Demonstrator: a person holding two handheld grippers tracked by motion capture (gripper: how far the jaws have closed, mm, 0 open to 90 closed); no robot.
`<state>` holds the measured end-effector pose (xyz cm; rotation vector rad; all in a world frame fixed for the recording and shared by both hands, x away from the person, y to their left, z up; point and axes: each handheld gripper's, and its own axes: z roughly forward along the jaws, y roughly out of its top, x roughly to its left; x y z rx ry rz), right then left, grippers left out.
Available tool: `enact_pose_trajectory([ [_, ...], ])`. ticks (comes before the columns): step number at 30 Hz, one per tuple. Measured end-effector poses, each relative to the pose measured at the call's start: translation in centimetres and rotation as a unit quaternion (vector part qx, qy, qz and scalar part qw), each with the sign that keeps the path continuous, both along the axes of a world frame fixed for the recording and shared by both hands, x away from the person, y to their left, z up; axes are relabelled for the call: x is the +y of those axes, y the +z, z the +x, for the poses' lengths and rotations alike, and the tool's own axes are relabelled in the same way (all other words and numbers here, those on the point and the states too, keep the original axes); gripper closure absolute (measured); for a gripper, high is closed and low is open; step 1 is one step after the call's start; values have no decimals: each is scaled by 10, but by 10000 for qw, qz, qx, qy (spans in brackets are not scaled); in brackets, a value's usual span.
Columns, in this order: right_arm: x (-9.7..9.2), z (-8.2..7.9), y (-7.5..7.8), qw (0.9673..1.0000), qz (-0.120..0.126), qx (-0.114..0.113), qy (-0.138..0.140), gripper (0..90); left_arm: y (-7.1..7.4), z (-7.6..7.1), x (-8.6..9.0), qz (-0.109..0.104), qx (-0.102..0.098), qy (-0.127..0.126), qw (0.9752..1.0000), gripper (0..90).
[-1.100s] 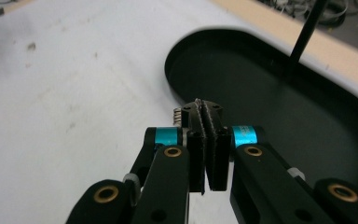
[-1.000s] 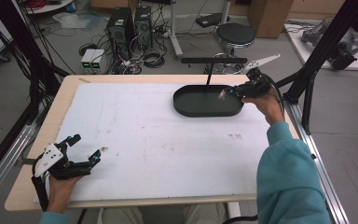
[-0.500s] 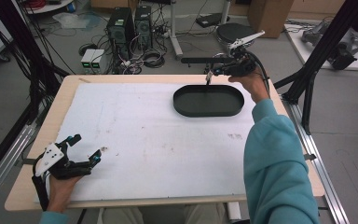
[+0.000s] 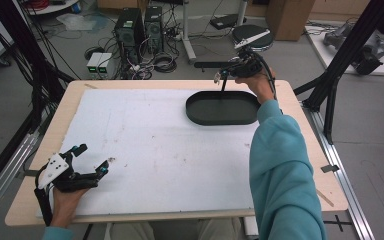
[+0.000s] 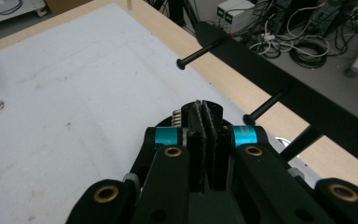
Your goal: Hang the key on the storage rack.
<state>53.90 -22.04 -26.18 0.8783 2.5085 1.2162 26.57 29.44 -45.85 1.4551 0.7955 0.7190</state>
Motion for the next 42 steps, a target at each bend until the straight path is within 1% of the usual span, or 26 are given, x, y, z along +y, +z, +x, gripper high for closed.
enact_pose_trajectory([
  [3, 0, 2, -1, 9999, -2, -87, -60, 890, 0, 0, 0, -3, 4, -2, 10000, 17],
  [4, 0, 2, -1, 9999, -17, -60, -93, 890, 0, 0, 0, -4, 5, -5, 10000, 17],
  [6, -2, 4, -3, 9999, -48, -93, -133, 890, 0, 0, 0, 8, 3, -1, 10000, 17],
  [7, -2, 4, -3, 9999, -33, -48, -152, 890, 0, 0, 0, 6, 3, -2, 10000, 17],
  [9, -3, 5, -4, 9998, -48, -93, -161, 890, 0, 0, 0, 7, 3, -1, 10000, 17],
  [10, -3, 5, -4, 9998, -33, -31, -175, 890, 0, 0, 0, 9, 2, -1, 10000, 17],
  [12, -2, 6, -5, 9998, -87, -59, -191, 890, 0, 0, 0, 9, 2, -1, 10000, 17],
  [13, -2, 6, -6, 9998, -86, -41, -186, 890, 0, 0, 0, 9, 2, -1, 10000, 17],
  [14, -2, 7, -6, 9998, -79, -68, -195, 890, 0, 0, 0, 6, 3, -2, 10000, 17],
  [15, -2, 7, -7, 9997, -83, -37, -234, 890, 0, 0, 0, 8, 2, -2, 10000, 17],
  [16, -2, 8, -7, 9996, -87, -81, -245, 890, 0, 0, 0, 3, 0, -3, 10000, 17],
  [17, -3, 8, -7, 9996, -75, -41, -258, 890, 0, 0, 0, 8, 2, -2, 10000, 17],
  [19, -3, 9, -8, 9996, -74, -52, -283, 890, 0, 0, 0, -3, 4, -7, 10000, 17],
  [21, -3, 10, -9, 9995, -115, -81, -281, 890, 0, 0, 0, 1, 7, -5, 10000, 17],
  [22, -3, 10, -9, 9995, -97, -44, -298, 890, 0, 0, 0, 3, 4, -5, 10000, 17],
  [25, -4, 11, -10, 9995, -90, -67, -292, 890, 0, 0, 0, 2, 6, -4, 10000, 17],
  [27, -4, 11, -11, 9995, -65, -32, -322, 890, 0, 0, 0, 1, 8, -5, 10000, 17],
  [29, -6, 12, -11, 9994, -62, -71, -322, 890, 0, 0, 0, 4, 5, -3, 10000, 17],
  [31, -7, 13, -11, 9994, -43, -16, -343, 890, 0, 0, 0, 9, 3, -4, 10000, 17],
  [34, -7, 14, -12, 9994, -53, -47, -331, 890, 0, 0, 0, 5, 7, -6, 10000, 17],
  [37, -7, 14, -12, 9994, -57, -10, -342, 889, 0, 0, 0, 10, 2, -3, 10000, 17],
  [42, -8, 15, -13, 9993, -60, -40, -379, 889, 0, 0, 0, 17, 10, -5, 10000, 17],
])
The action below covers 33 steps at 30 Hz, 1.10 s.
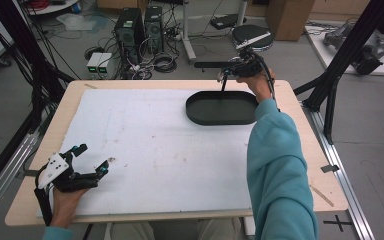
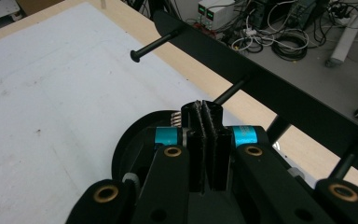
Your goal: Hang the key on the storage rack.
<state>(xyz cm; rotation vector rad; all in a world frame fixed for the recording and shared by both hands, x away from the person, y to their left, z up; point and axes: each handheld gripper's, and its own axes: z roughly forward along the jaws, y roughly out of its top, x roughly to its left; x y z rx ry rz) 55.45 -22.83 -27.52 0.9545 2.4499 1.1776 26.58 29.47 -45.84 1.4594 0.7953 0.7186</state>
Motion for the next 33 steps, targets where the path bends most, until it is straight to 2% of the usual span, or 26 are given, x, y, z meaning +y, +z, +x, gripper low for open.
enact_pose_trajectory([
  [8, -3, 3, -1, 10000, 17, -13, 0, 888, 0, 0, 0, -8, 0, -2, 10000, 17],
  [10, -5, 3, -2, 9999, 84, 49, -27, 888, 0, 0, 0, -1, -4, 2, 10000, 17],
  [24, -8, 8, -4, 9998, 172, -121, 54, 884, 0, 0, 0, -4, 1, -2, 10000, 17],
  [28, -10, 9, -5, 9994, 307, -149, 10, 881, 0, 0, 0, -1, 1, -1, 10000, 17],
  [32, -10, 9, -5, 9994, 303, -182, -51, 872, 0, 0, 0, -11, 4, -3, 10000, 17],
  [33, -11, 10, -5, 9993, 286, -231, -81, 894, 0, 0, 0, -4, 1, -1, 10000, 17],
])
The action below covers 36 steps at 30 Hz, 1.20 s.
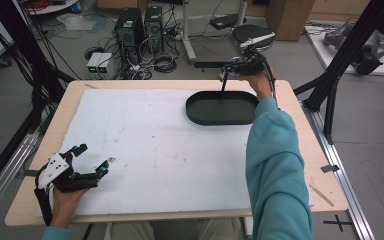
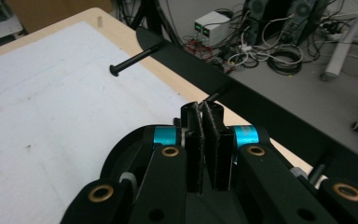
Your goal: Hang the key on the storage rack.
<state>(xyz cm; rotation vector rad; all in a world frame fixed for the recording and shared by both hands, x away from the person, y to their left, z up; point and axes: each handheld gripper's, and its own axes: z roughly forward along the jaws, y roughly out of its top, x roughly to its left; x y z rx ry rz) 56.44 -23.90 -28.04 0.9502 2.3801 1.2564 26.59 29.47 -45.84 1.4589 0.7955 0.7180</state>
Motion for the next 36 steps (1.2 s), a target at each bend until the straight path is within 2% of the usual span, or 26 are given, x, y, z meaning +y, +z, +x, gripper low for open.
enact_pose_trajectory([
  [3, -4, 1, 0, 9999, 99, -17, -104, 894, 0, 0, 0, -10, 6, 0, 10000, 17],
  [8, -6, -1, 2, 9998, 117, -28, -169, 881, 0, 0, 0, 1, 2, 5, 10000, 17],
  [13, -6, -4, 6, 9995, 268, -74, -162, 785, 0, 0, 0, 20, 2, -10, 10000, 17],
  [15, -4, -6, 8, 9993, 262, -182, -198, 655, 0, 0, 0, 16, 4, -5, 10000, 17],
  [17, -3, -10, 10, 9991, 314, -146, -252, 471, 0, 0, 0, 11, -1, -7, 10000, 17],
  [18, -2, -12, 11, 9988, 370, -104, -314, 325, 0, 0, 0, 24, 1, -1, 10000, 17],
  [19, 0, -15, 12, 9981, 408, -98, -461, 124, 0, 0, 0, 20, -2, -3, 10000, 17],
  [20, 3, -18, 13, 9972, 351, -115, -648, 4, 0, 0, 0, 12, -3, -12, 10000, 17],
  [22, 5, -26, 15, 9971, 229, -146, -706, 4, 0, 0, 0, -9, 5, -1, 10000, 17],
  [24, 5, -39, 17, 9974, 345, -184, -605, 4, 0, 0, 0, -14, 8, 0, 10000, 17],
  [26, 2, -54, 19, 9963, 479, -294, -648, 4, 0, 0, 0, -10, 3, 2, 10000, 17],
  [27, 1, -62, 20, 9963, 482, -237, -670, 4, 0, 0, 0, -4, 6, -3, 10000, 17],
  [28, -1, -72, 19, 9962, 510, -392, -592, 4, 0, 0, 0, -10, 10, 2, 10000, 17],
  [32, -6, -106, 16, 9966, 433, -560, -426, 4, 0, 0, 0, 1, -12, 3, 10000, 17],
  [36, -16, -140, 2, 9938, 717, -839, -147, 4, 0, 0, 0, 13, -17, -11, 10000, 17],
])
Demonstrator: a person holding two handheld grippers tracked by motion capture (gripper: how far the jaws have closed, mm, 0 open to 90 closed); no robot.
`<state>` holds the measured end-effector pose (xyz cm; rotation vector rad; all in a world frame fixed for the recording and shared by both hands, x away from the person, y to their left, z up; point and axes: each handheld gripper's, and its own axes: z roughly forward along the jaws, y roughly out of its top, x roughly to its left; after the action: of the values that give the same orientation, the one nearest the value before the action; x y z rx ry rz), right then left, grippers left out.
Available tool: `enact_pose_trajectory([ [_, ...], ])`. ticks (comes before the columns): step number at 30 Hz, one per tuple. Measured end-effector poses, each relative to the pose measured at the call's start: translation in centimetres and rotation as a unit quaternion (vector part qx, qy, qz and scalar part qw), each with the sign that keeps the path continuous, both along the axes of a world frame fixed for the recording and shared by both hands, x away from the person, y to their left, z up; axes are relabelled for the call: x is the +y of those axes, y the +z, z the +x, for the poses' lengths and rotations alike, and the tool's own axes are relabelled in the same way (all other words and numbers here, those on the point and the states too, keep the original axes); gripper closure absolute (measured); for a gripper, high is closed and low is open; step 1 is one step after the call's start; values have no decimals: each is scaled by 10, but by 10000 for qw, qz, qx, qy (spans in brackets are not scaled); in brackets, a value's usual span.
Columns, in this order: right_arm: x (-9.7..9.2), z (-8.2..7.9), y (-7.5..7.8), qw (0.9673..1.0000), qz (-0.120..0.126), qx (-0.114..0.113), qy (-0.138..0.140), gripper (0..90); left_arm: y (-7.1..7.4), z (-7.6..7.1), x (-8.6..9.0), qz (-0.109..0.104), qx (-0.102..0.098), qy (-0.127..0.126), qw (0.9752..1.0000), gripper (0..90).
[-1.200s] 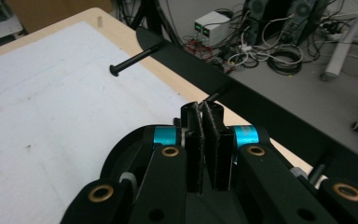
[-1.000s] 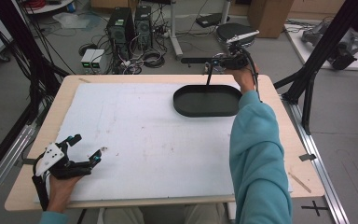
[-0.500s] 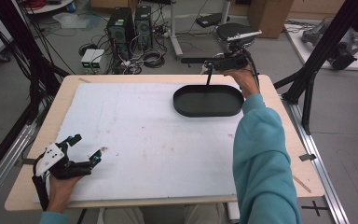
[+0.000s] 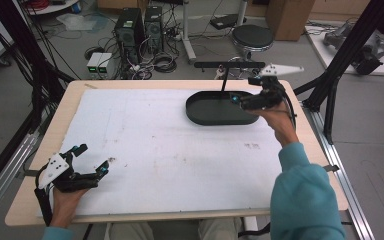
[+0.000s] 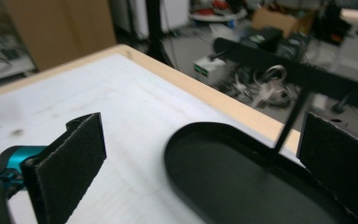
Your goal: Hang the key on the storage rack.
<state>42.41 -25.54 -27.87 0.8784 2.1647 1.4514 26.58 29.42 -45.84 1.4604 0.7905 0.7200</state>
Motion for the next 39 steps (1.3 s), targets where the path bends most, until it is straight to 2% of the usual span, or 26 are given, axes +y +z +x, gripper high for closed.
enact_pose_trajectory([
  [4, -13, -28, -27, 9996, 189, -148, 156, 4, 0, 0, 0, 8, -8, 0, 10000, 17],
  [8, -26, -50, -61, 9989, 292, -301, 227, 4, 0, 0, 0, 0, 8, 6, 10000, 17],
  [10, -31, -58, -75, 9989, 319, -295, 191, 4, 0, 0, 0, 1, 3, 8, 10000, 17],
  [12, -38, -68, -90, 9981, 451, -351, 215, 4, 0, 0, 0, 6, 4, 0, 10000, 17],
  [18, -53, -84, -127, 9964, 699, -486, -34, 4, 0, 0, 0, 5, -1, -1, 10000, 17],
  [22, -57, -89, -140, 9959, 705, -565, -108, 4, 0, 0, 0, 10, 2, 0, 10000, 17],
  [25, -55, -91, -145, 9966, 673, -470, -121, 4, 0, 0, 0, 16, -1, -3, 10000, 17],
  [26, -54, -93, -148, 9961, 649, -582, -147, 4, 0, 0, 0, 20, -2, -14, 10000, 17],
  [33, -61, -101, -167, 9930, 913, -724, -210, 4, 0, 0, 0, 26, -20, -5, 10000, 17],
  [36, -64, -106, -169, 9897, 1100, -889, -202, 4, 0, 0, 0, 18, -17, -12, 10000, 17],
  [39, -65, -106, -169, 9893, 1121, -912, -209, 4, 0, 0, 0, 22, -21, -12, 10000, 17],
])
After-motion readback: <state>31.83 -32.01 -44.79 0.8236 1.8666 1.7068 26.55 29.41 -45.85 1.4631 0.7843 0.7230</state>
